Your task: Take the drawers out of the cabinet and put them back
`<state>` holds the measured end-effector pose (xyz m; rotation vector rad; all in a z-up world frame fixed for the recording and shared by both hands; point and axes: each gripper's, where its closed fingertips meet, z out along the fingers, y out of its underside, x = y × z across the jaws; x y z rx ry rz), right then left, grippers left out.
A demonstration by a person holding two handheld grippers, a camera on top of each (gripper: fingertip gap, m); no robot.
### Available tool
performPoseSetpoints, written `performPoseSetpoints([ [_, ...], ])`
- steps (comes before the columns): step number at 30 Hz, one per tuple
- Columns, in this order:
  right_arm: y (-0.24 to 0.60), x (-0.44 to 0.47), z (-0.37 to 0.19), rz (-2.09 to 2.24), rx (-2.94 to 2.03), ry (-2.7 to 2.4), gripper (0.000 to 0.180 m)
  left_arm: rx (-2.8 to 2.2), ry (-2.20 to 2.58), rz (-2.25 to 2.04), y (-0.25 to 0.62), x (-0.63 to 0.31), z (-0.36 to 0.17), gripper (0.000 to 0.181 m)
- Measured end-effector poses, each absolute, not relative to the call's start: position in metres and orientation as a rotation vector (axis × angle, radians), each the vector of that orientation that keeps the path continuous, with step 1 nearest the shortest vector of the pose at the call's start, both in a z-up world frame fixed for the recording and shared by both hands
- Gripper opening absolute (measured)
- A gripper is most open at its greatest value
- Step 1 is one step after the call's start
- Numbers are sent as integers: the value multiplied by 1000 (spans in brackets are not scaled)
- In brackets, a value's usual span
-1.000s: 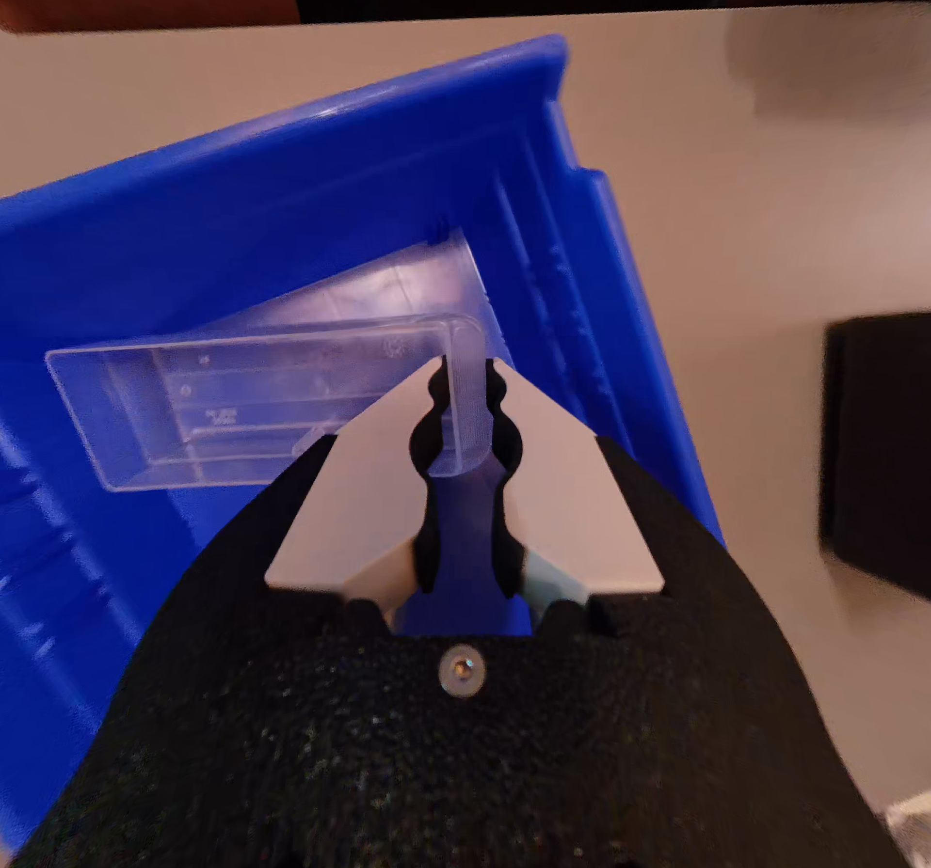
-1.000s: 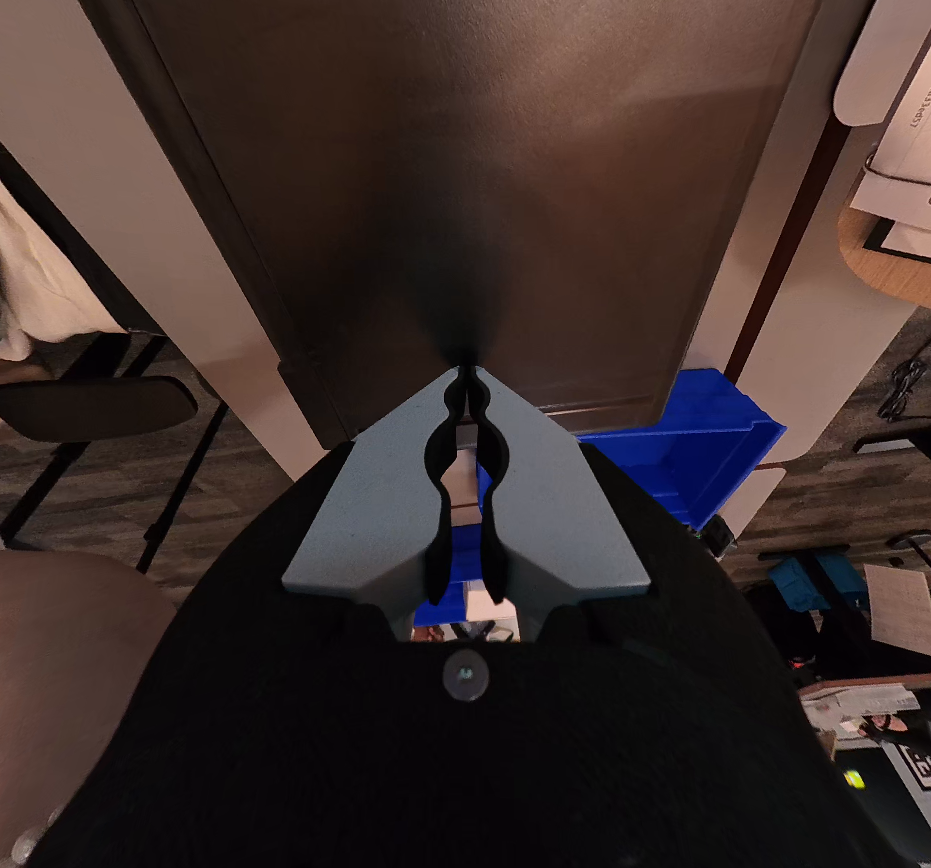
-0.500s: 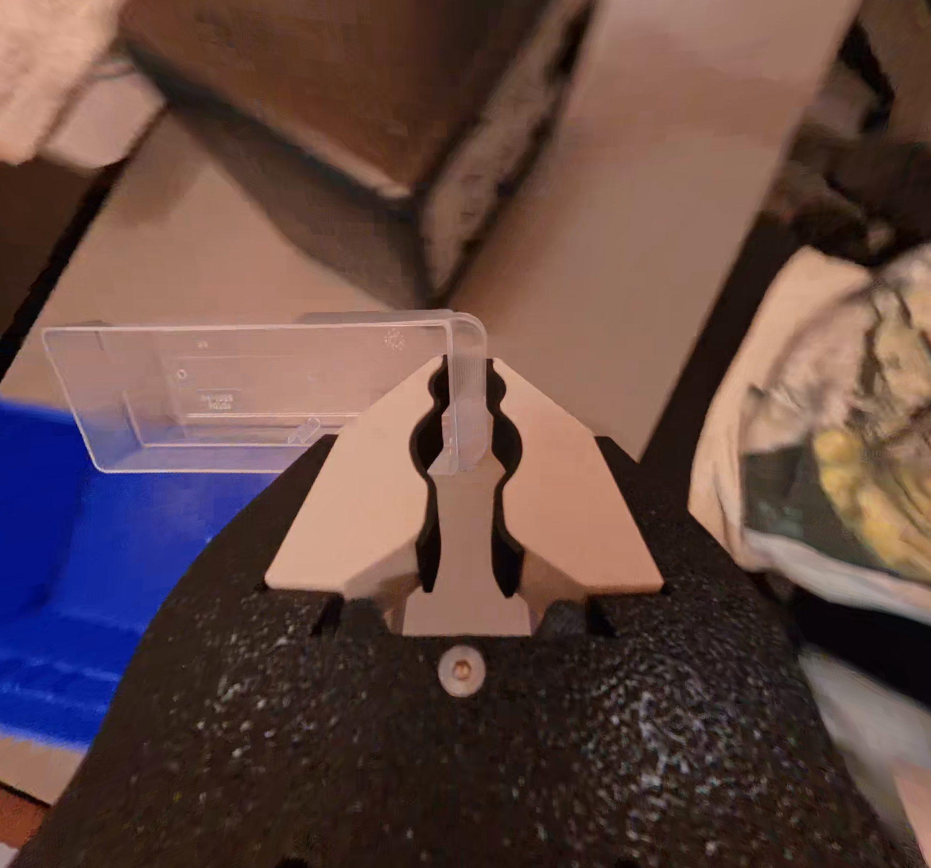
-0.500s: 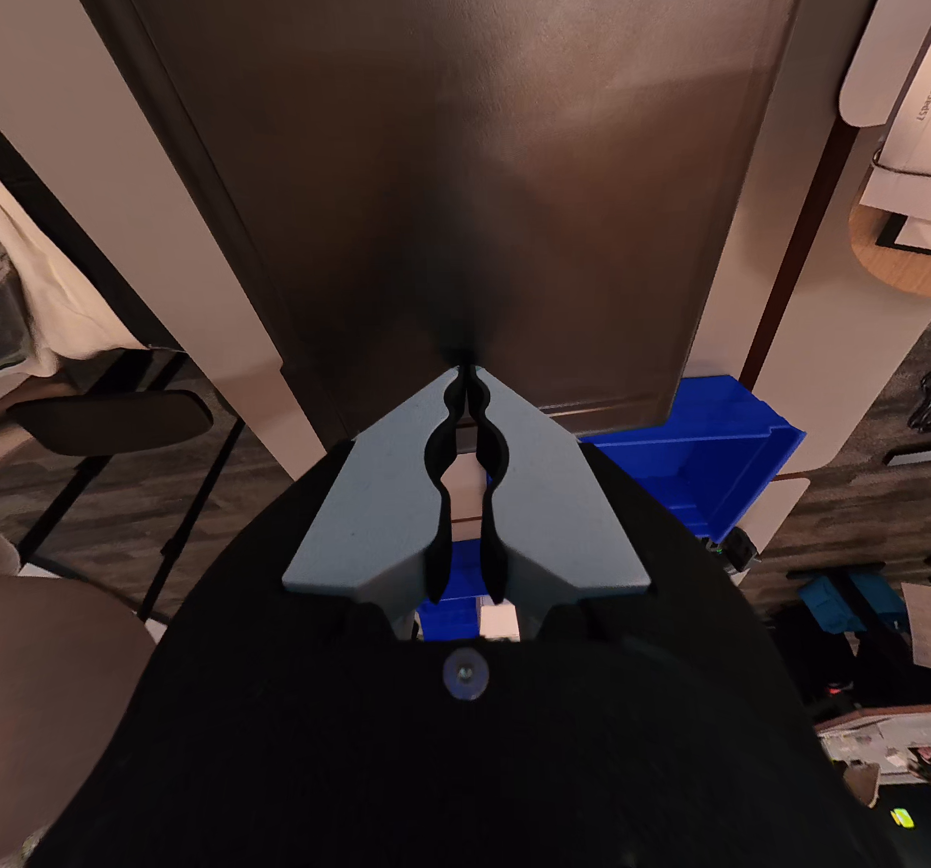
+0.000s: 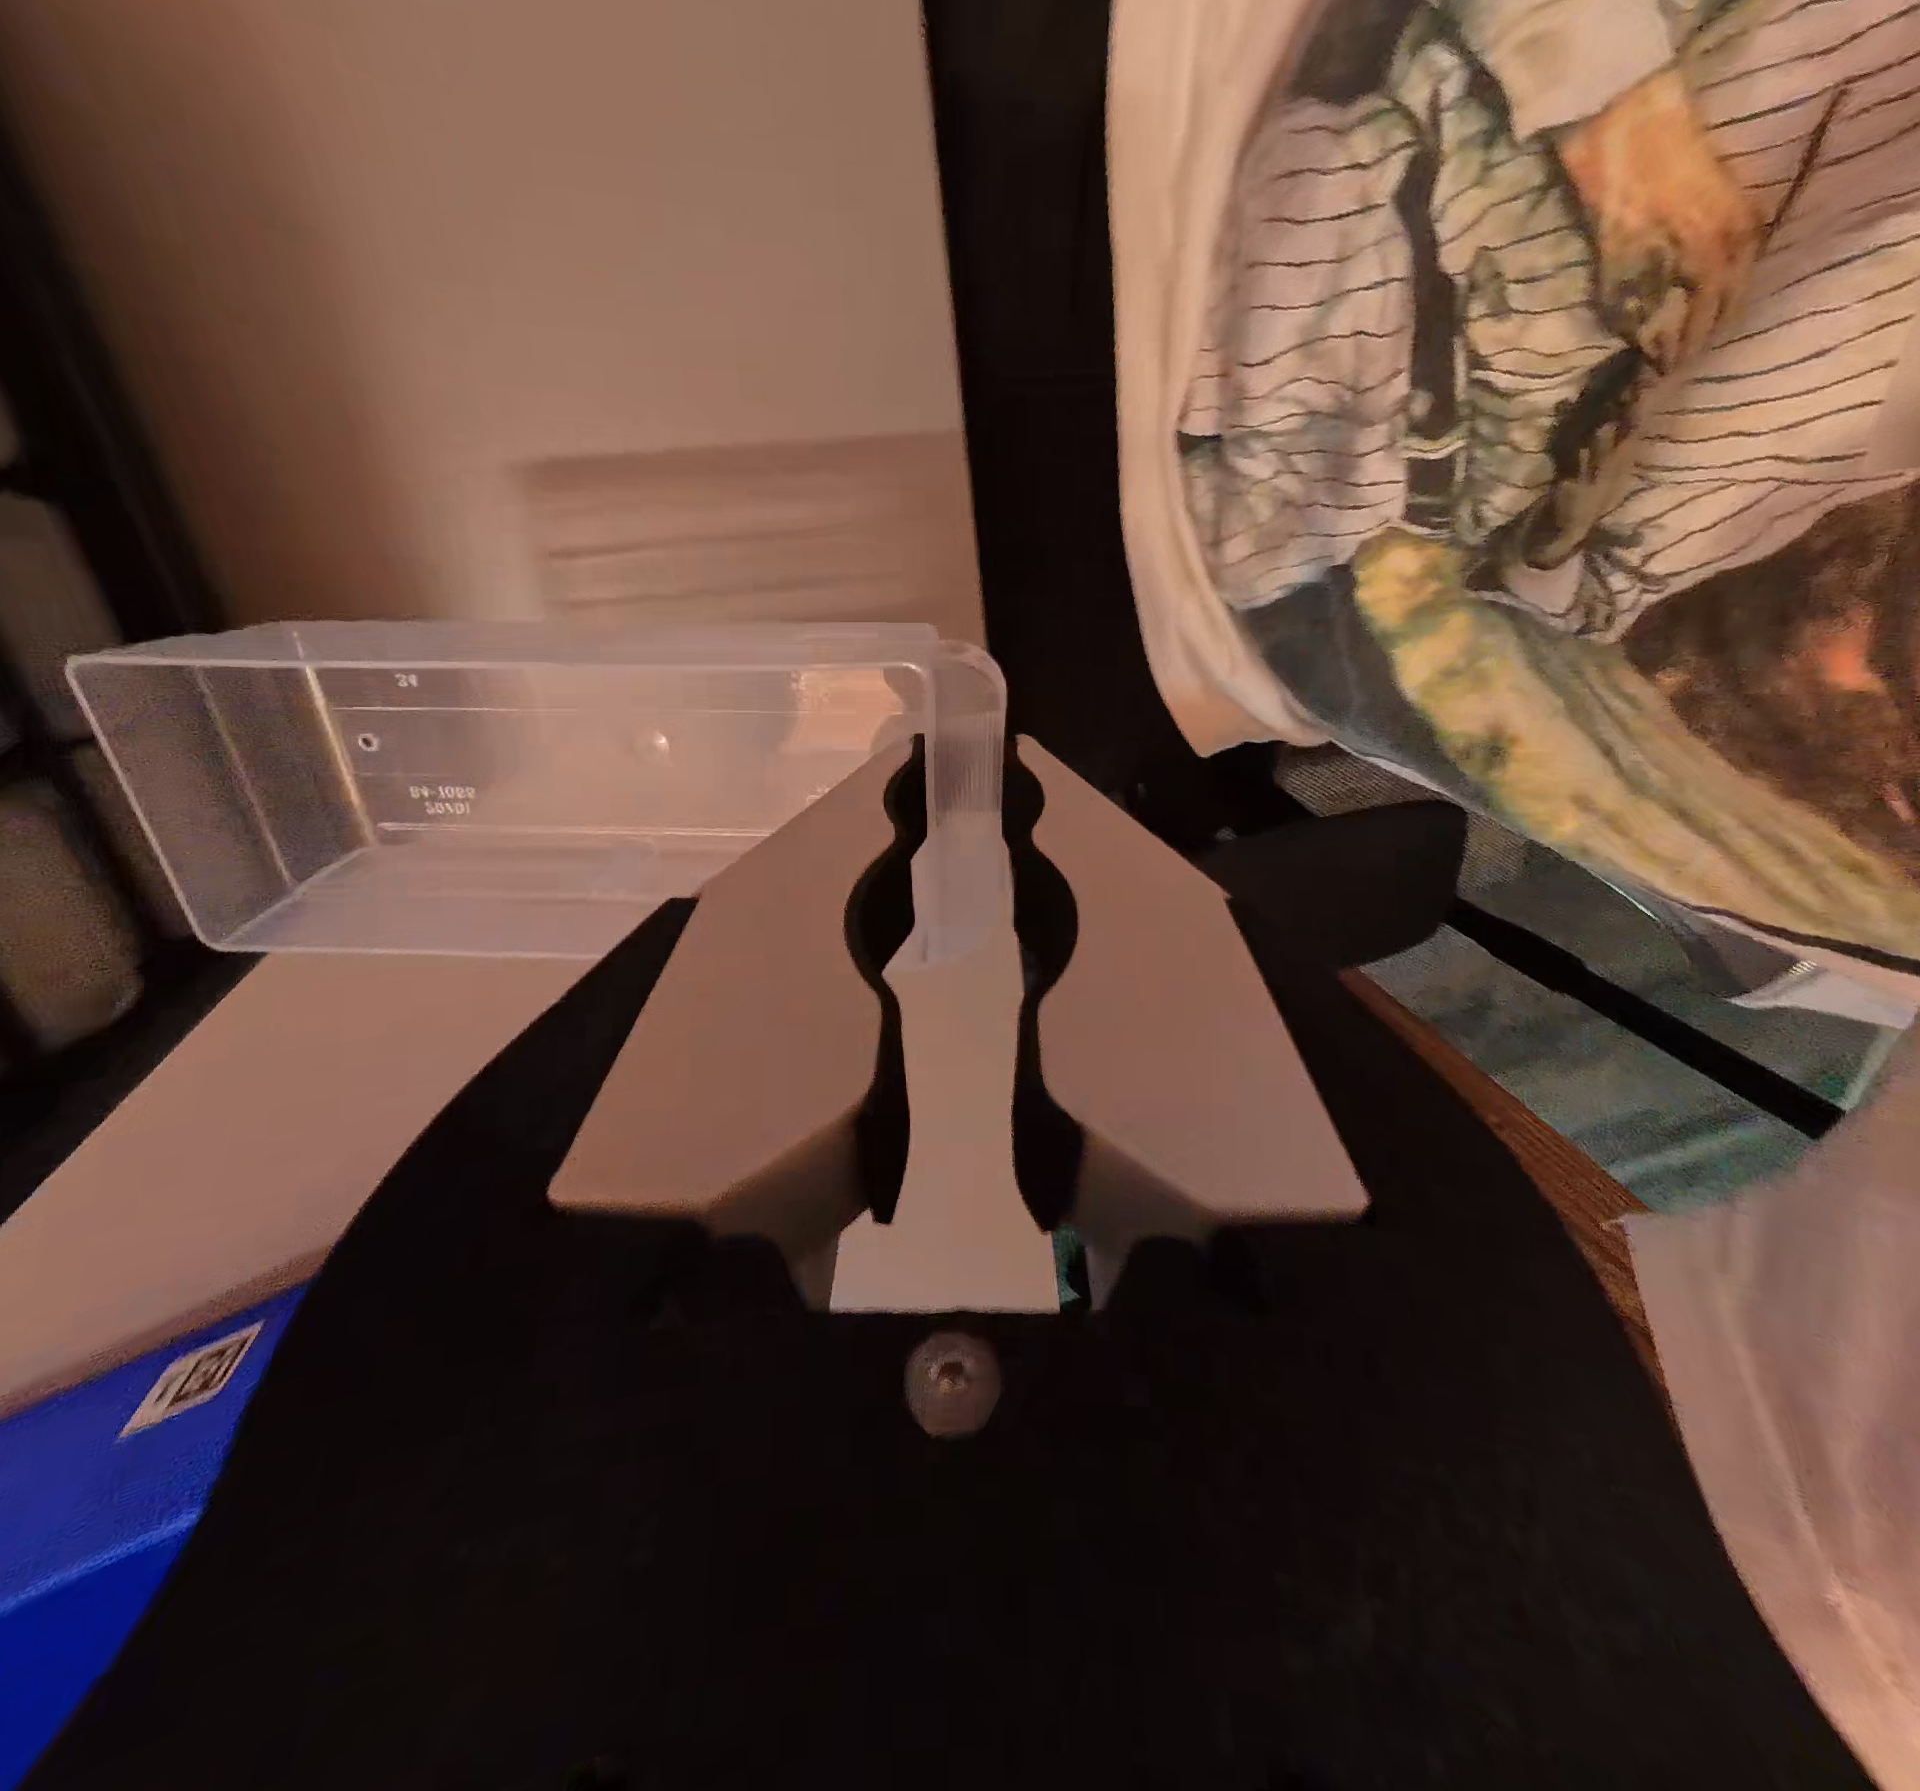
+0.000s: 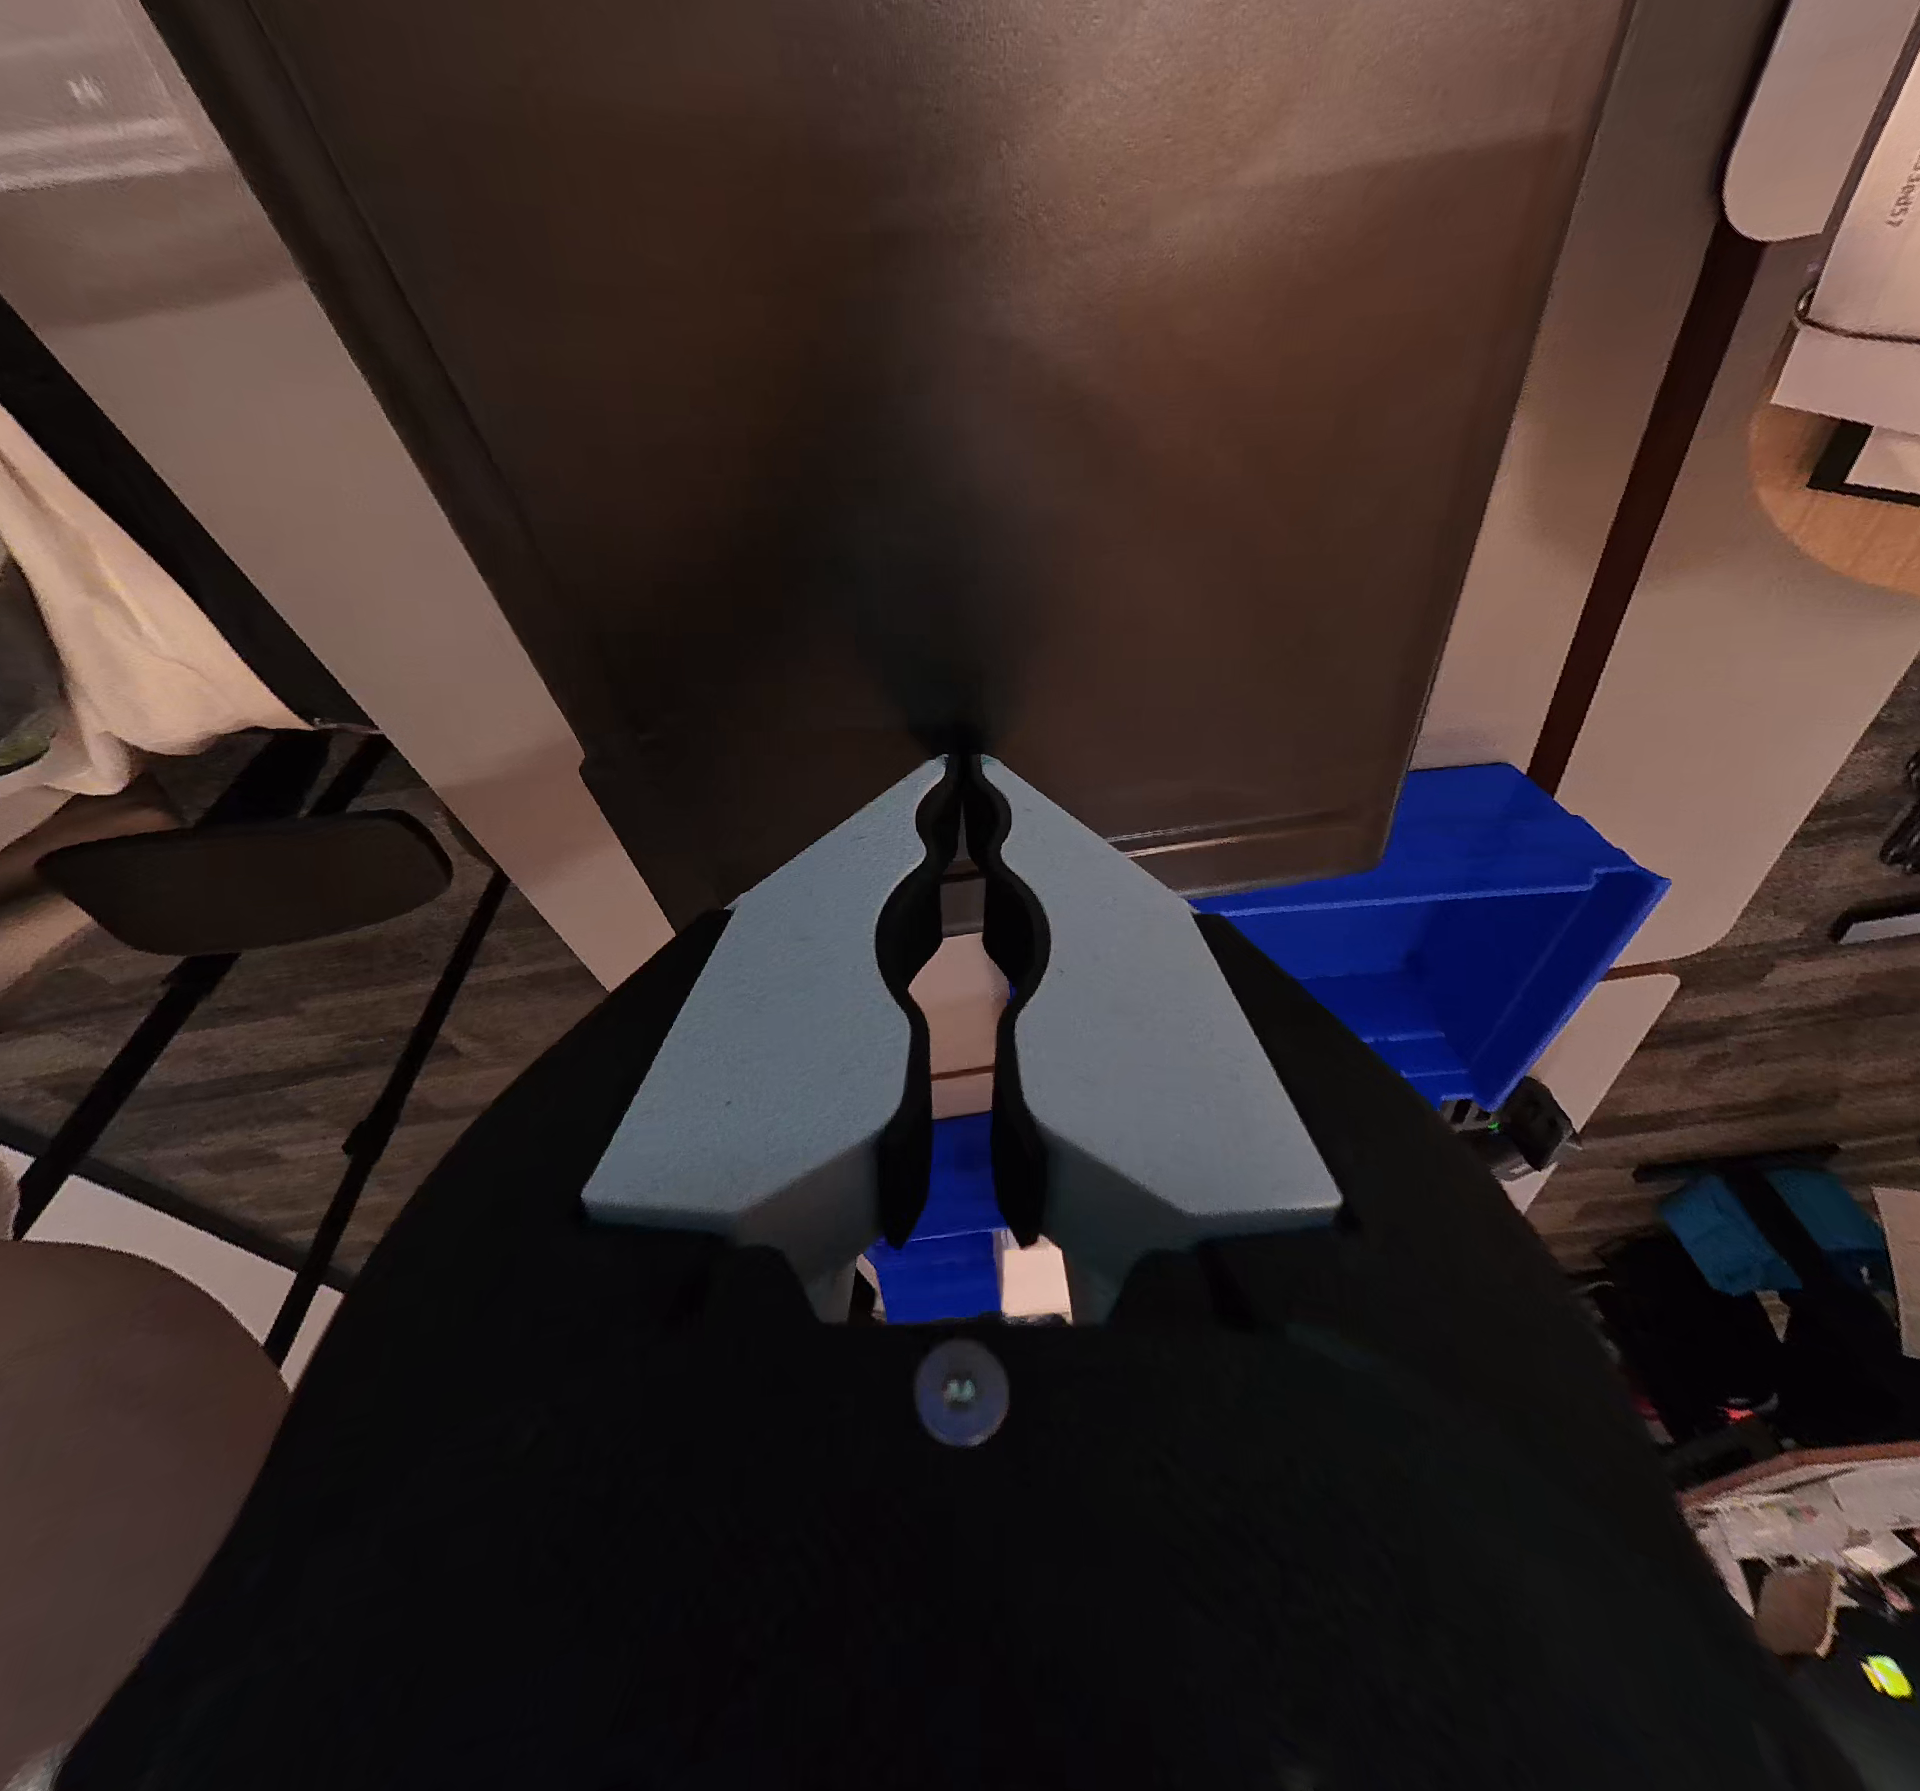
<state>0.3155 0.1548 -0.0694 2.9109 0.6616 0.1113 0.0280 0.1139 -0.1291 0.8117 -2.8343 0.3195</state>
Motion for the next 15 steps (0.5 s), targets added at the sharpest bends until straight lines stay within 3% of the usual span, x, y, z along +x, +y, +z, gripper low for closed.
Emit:
performPoseSetpoints([
  [15, 155, 315, -69, 75, 2935, 654, 0, 569, -2777, 452, 39, 109, -150, 11],
])
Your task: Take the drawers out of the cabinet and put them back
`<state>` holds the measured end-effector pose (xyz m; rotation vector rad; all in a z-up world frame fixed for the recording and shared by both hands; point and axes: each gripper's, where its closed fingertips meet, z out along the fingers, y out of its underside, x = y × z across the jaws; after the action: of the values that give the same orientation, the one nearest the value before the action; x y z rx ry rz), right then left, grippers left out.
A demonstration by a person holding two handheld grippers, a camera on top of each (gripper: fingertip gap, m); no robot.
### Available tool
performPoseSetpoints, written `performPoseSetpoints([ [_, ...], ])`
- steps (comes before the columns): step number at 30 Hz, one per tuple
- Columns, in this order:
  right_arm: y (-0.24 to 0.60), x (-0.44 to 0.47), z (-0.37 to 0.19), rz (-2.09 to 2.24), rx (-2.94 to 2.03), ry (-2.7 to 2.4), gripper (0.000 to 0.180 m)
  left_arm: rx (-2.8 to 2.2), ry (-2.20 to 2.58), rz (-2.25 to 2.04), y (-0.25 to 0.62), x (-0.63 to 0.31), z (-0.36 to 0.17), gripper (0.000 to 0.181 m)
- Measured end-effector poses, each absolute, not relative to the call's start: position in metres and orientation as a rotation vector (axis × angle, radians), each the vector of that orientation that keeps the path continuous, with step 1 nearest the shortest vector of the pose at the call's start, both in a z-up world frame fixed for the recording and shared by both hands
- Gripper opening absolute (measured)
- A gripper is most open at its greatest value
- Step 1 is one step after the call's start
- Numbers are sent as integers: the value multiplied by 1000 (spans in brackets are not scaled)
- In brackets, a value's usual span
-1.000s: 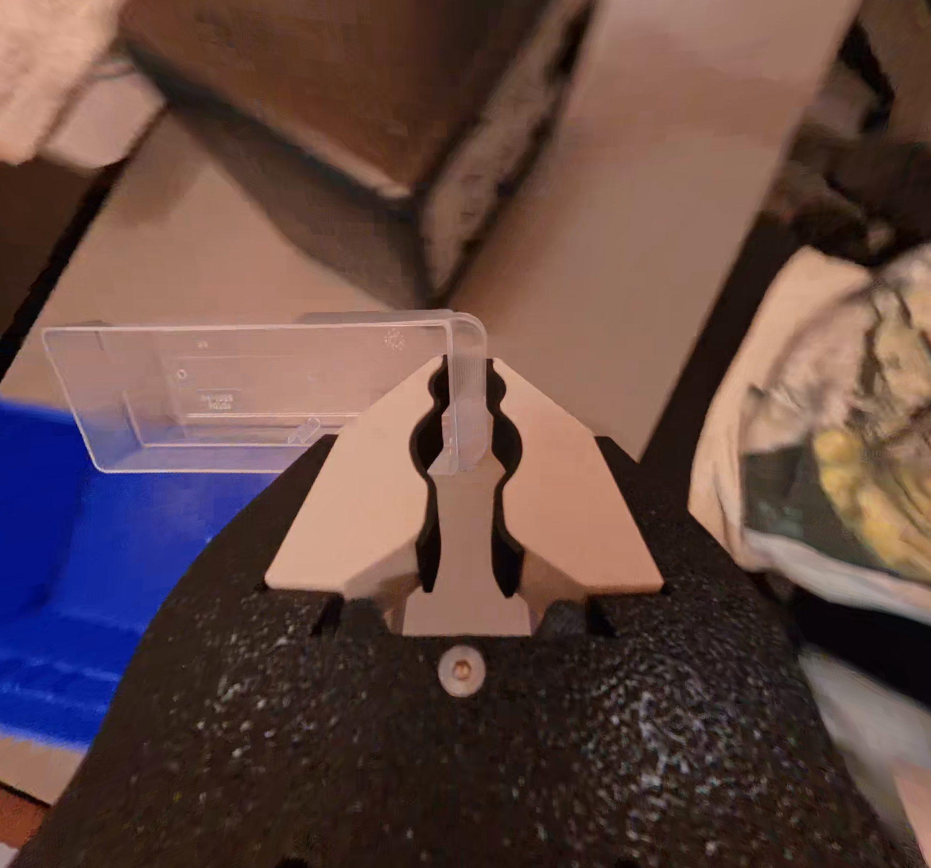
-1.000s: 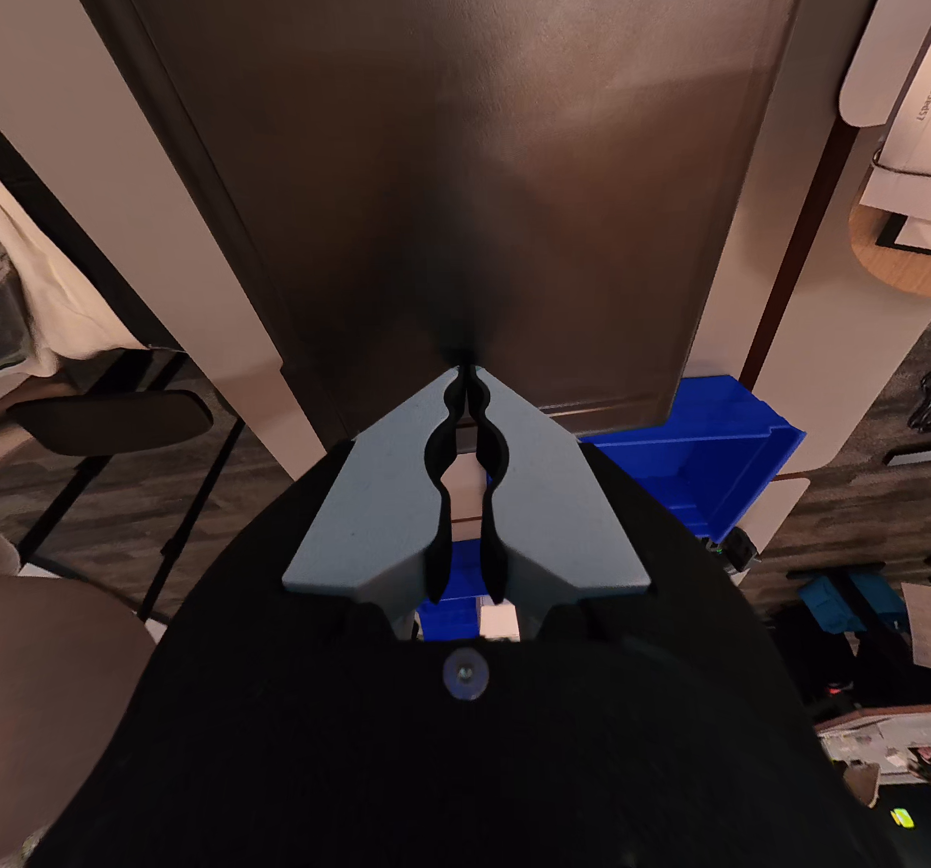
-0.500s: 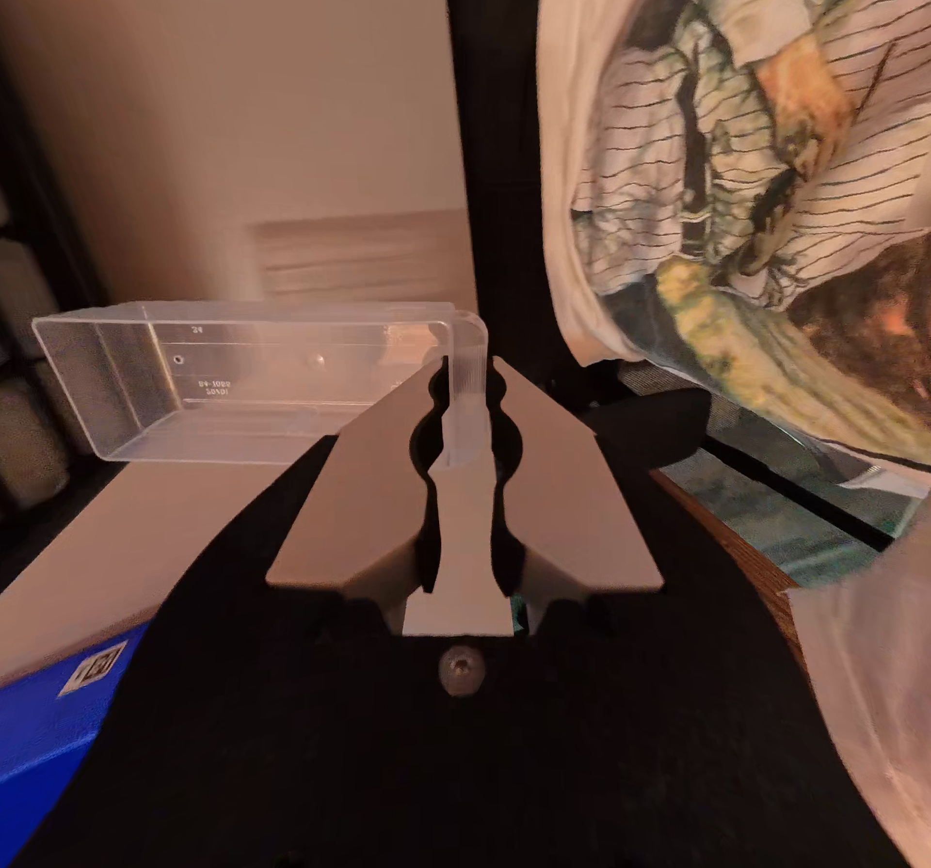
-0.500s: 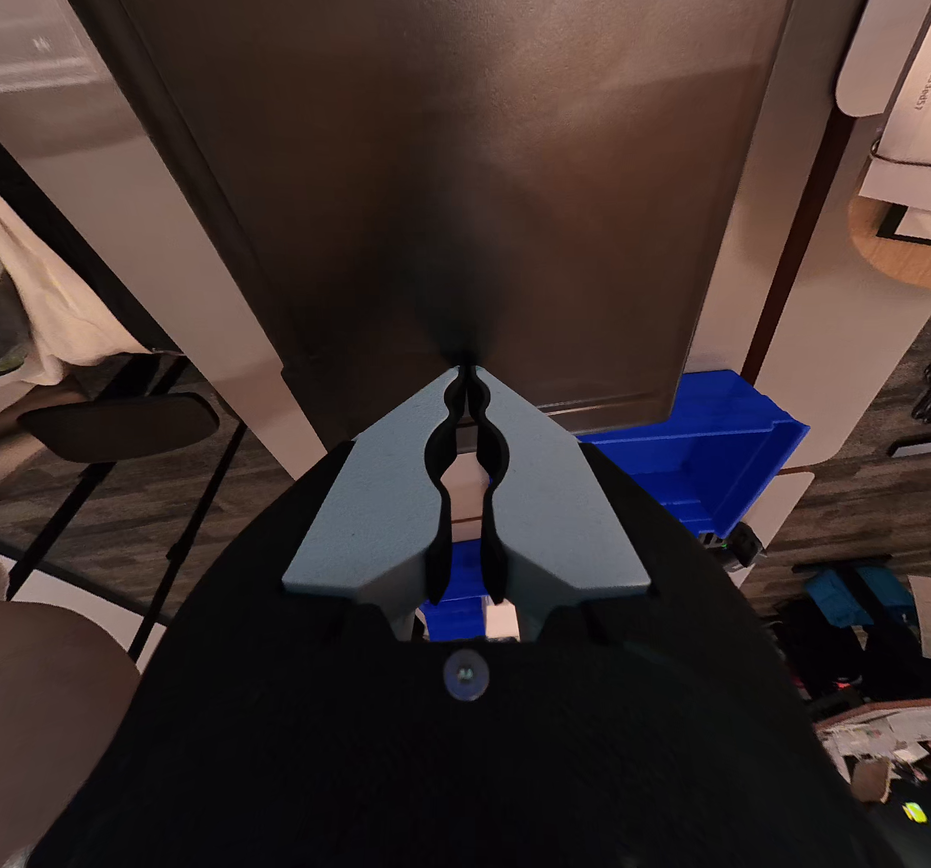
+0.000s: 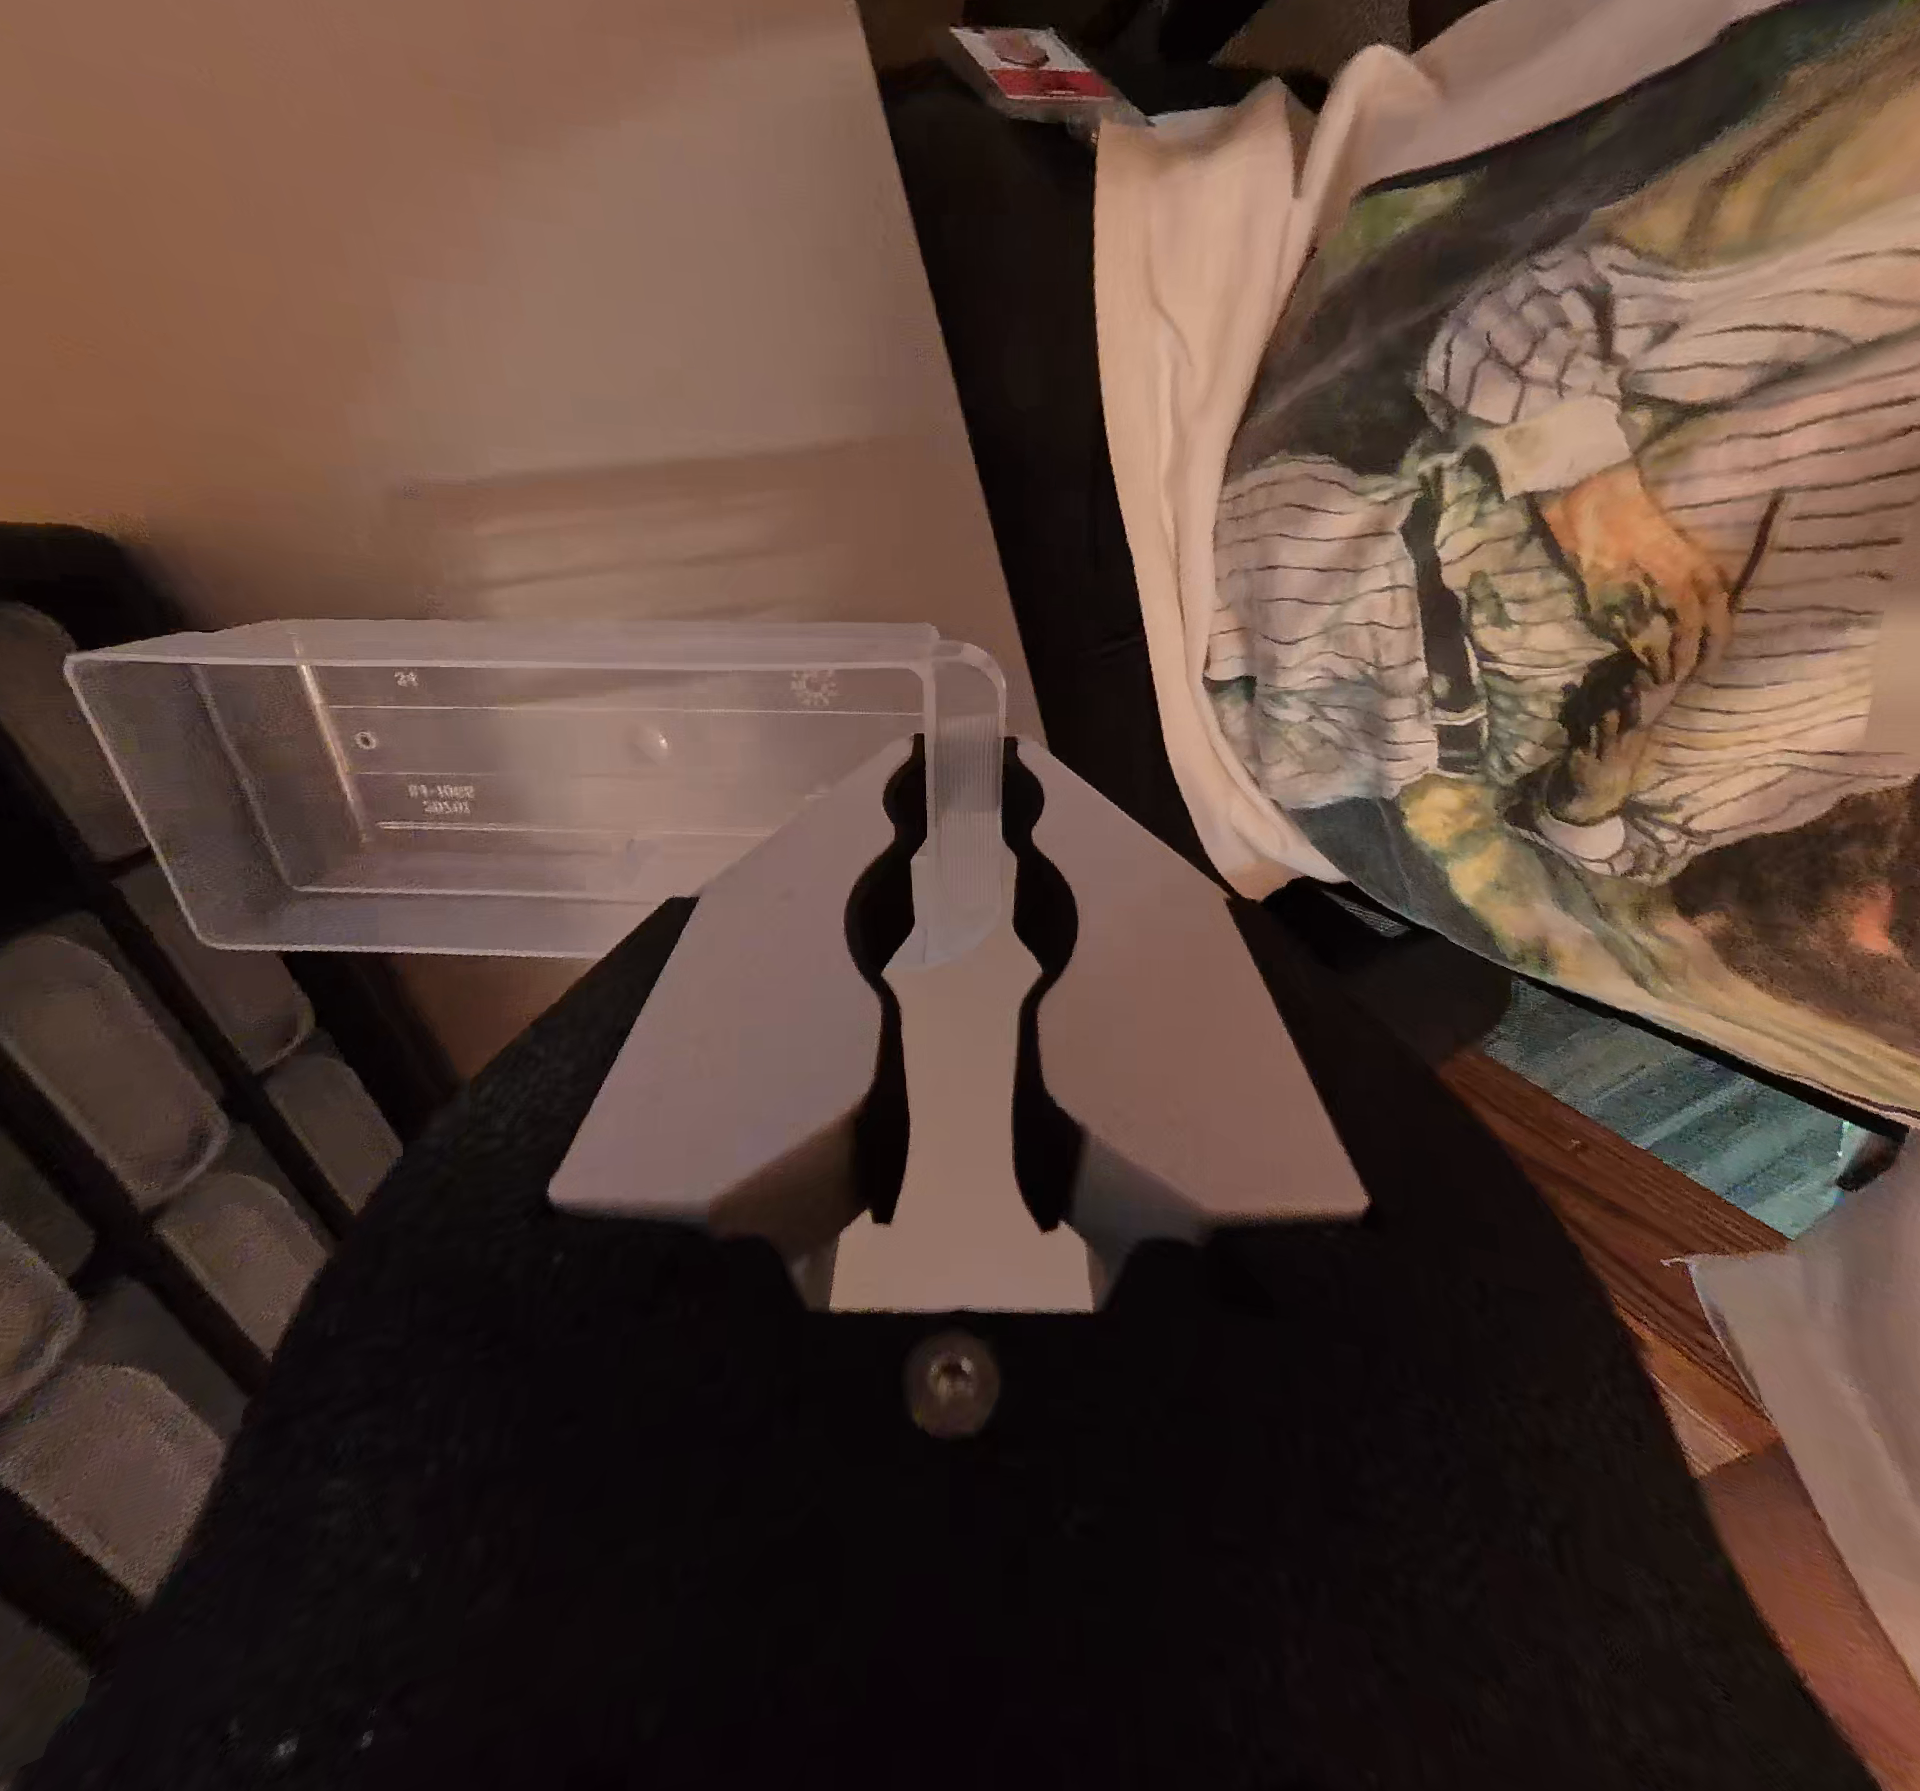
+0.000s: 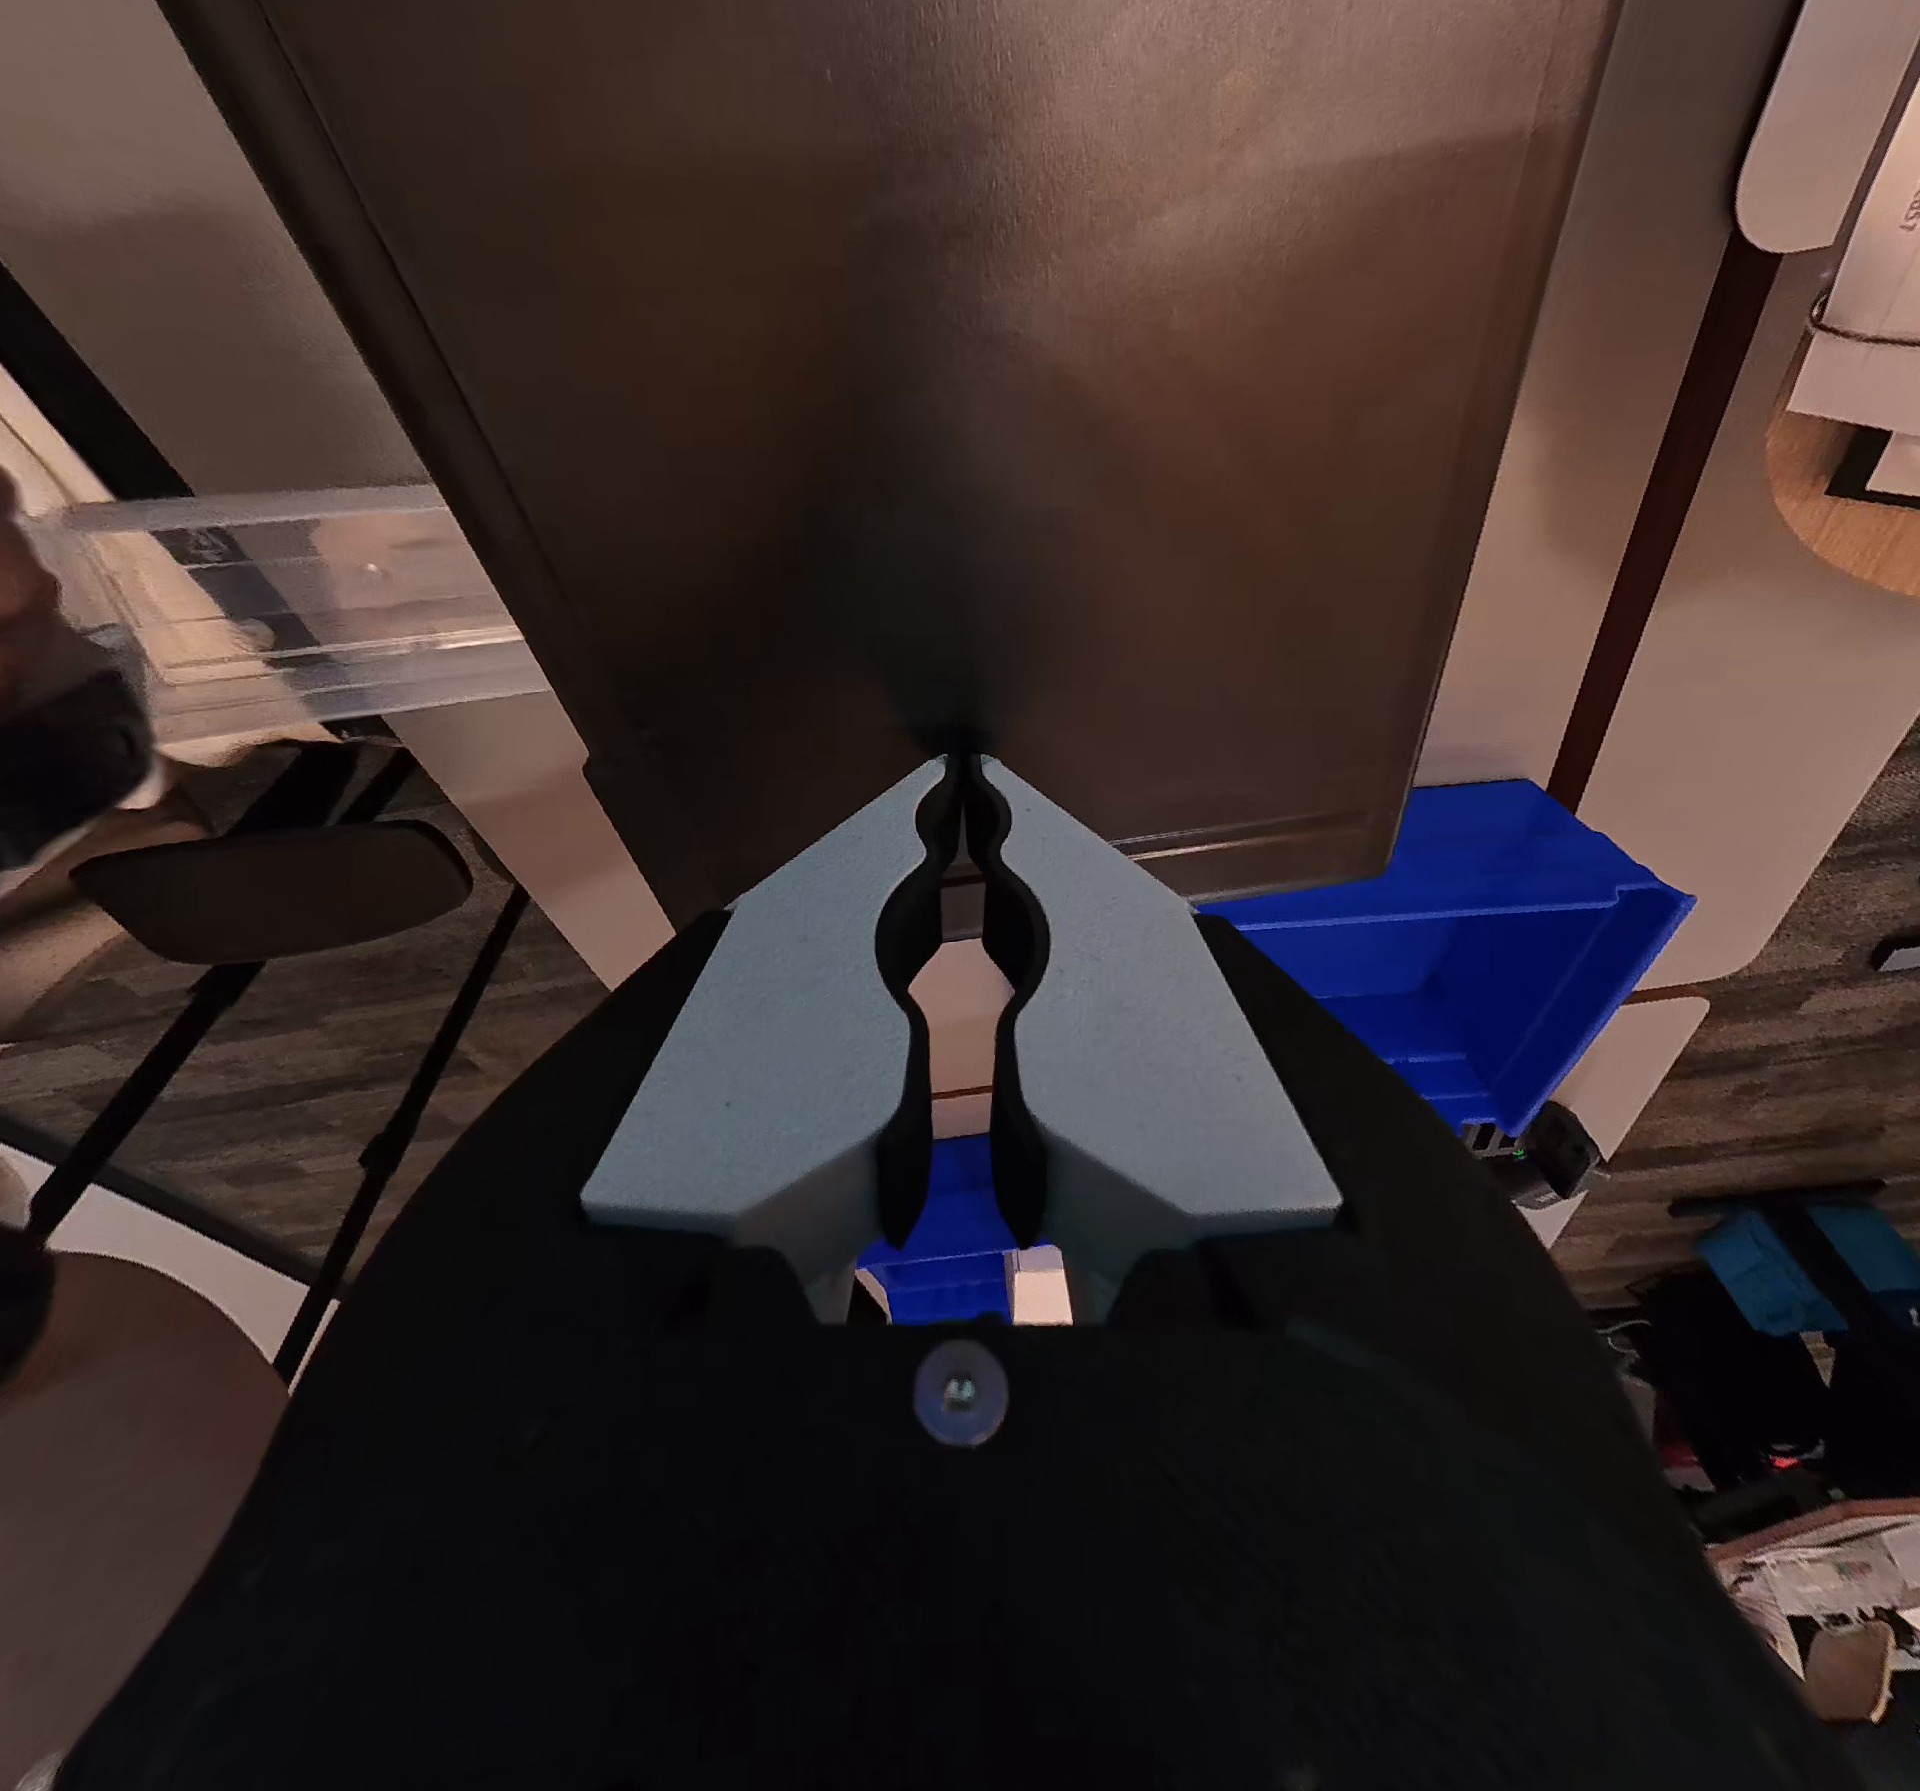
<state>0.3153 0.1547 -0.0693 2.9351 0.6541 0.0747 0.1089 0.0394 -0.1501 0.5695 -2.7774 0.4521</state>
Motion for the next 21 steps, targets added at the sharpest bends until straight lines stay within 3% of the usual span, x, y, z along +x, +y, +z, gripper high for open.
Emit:
performPoseSetpoints([
  [21, 154, 315, -69, 48, 2864, 684, 0, 754, -2808, 416, 43, 168, -159, 11],
])
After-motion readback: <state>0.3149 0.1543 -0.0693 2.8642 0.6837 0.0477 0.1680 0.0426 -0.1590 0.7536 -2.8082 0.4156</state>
